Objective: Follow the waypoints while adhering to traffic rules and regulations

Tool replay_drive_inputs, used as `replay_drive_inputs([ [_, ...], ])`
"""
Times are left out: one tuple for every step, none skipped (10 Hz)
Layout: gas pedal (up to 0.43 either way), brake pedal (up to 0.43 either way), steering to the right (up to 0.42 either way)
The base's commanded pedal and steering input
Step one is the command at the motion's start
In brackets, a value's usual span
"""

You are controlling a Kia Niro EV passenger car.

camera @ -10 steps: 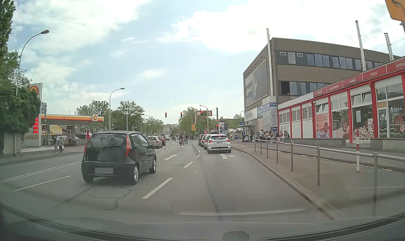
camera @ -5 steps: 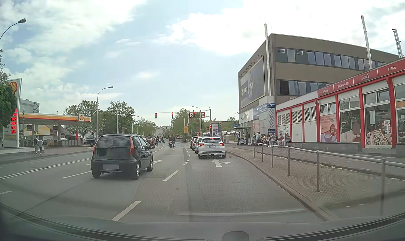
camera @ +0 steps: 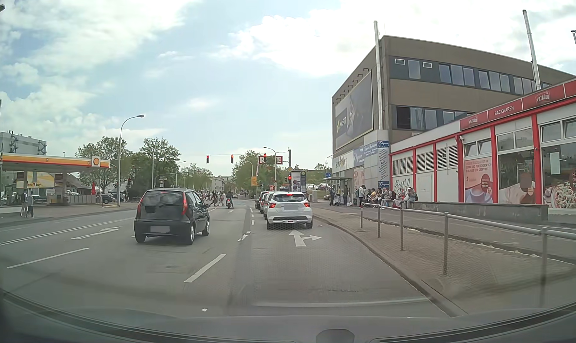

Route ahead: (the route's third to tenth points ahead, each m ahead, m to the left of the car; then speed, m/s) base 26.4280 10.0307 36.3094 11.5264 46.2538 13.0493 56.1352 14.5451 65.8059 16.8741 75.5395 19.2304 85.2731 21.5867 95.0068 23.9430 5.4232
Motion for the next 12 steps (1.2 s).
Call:
replay_drive_inputs([
  [0.000, 0.213, 0.026],
  [0.000, 0.226, 0.020],
  [0.000, 0.232, 0.015],
  [0.000, 0.238, 0.010],
  [0.000, 0.250, 0.007],
  [0.000, 0.250, 0.004],
  [0.000, 0.256, 0.003],
  [0.000, 0.268, -0.001],
  [0.000, 0.280, -0.005],
  [0.000, 0.287, -0.010],
  [0.000, 0.293, -0.016],
  [0.000, 0.305, -0.026],
])
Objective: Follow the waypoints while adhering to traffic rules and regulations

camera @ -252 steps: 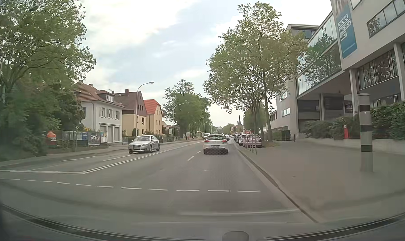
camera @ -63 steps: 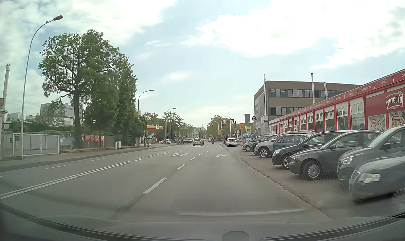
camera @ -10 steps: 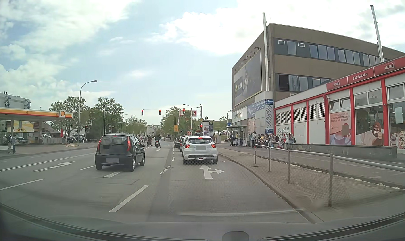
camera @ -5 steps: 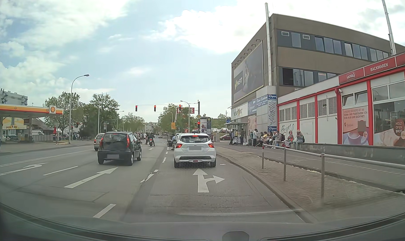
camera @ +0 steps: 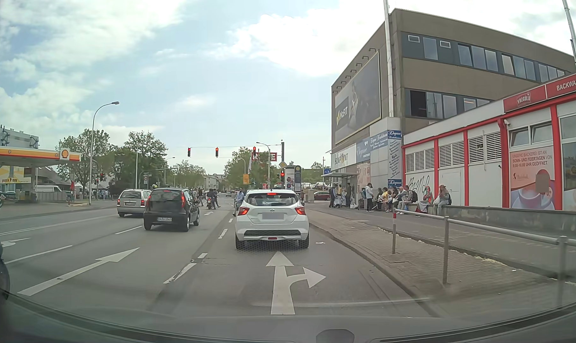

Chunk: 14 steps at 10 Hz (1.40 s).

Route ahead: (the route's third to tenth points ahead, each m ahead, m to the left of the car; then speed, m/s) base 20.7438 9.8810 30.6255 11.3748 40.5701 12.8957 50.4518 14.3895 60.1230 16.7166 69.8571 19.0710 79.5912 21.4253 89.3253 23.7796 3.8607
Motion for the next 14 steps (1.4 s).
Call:
replay_drive_inputs([
  [0.000, 0.317, -0.034],
  [0.000, 0.335, -0.048],
  [0.000, 0.341, -0.058],
  [0.000, 0.348, -0.065],
  [0.000, 0.348, -0.072],
  [0.000, 0.348, -0.081],
  [0.000, 0.354, -0.086],
  [0.000, 0.354, -0.093],
  [0.000, 0.348, -0.095],
  [0.000, 0.348, -0.096],
  [0.000, 0.348, -0.095],
  [0.000, 0.341, -0.096],
  [0.000, 0.335, -0.095],
  [0.000, 0.335, -0.093],
])
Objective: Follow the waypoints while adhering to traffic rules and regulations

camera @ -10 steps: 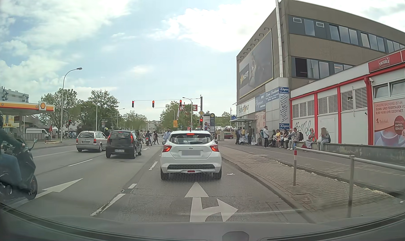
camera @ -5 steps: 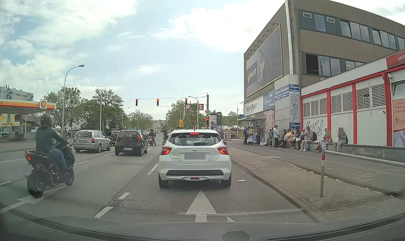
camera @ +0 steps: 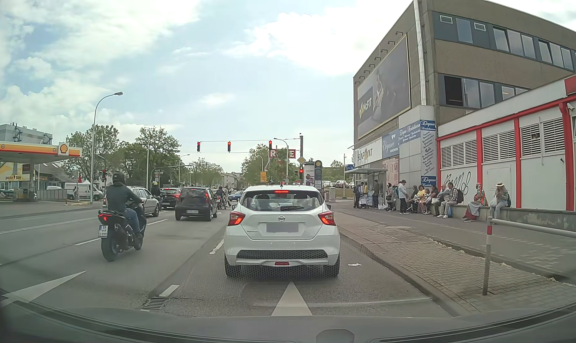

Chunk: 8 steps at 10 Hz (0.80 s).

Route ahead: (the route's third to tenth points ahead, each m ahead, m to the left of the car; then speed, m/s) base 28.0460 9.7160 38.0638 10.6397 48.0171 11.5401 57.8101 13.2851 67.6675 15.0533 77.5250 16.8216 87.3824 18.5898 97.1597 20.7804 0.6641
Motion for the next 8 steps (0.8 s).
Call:
replay_drive_inputs([
  [0.000, 0.311, -0.093],
  [0.000, 0.280, -0.092],
  [0.000, 0.268, -0.089],
  [0.000, 0.268, -0.085],
  [0.000, 0.268, -0.086],
  [0.000, 0.268, -0.087],
  [0.000, 0.268, -0.089],
  [0.000, 0.268, -0.089],
])
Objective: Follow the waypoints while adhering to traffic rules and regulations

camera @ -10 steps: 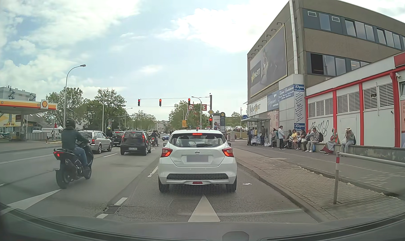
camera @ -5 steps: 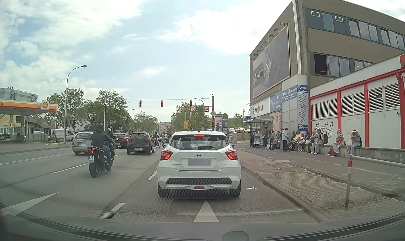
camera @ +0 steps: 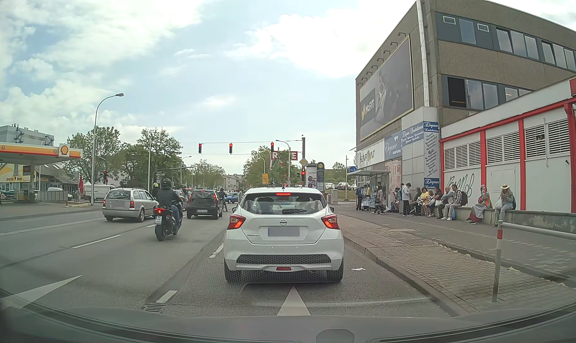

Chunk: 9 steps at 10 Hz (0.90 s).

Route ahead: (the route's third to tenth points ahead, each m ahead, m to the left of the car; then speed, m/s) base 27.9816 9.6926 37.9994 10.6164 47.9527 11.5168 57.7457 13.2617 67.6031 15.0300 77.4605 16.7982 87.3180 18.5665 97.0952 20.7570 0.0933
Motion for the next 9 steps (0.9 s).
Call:
replay_drive_inputs([
  [0.000, 0.268, -0.089],
  [0.000, 0.274, -0.090],
  [0.000, 0.274, -0.090],
  [0.000, 0.274, -0.090],
  [0.000, 0.274, -0.090],
  [0.000, 0.274, -0.090],
  [0.000, 0.274, -0.089],
  [0.000, 0.274, -0.090],
  [0.000, 0.274, -0.090],
])
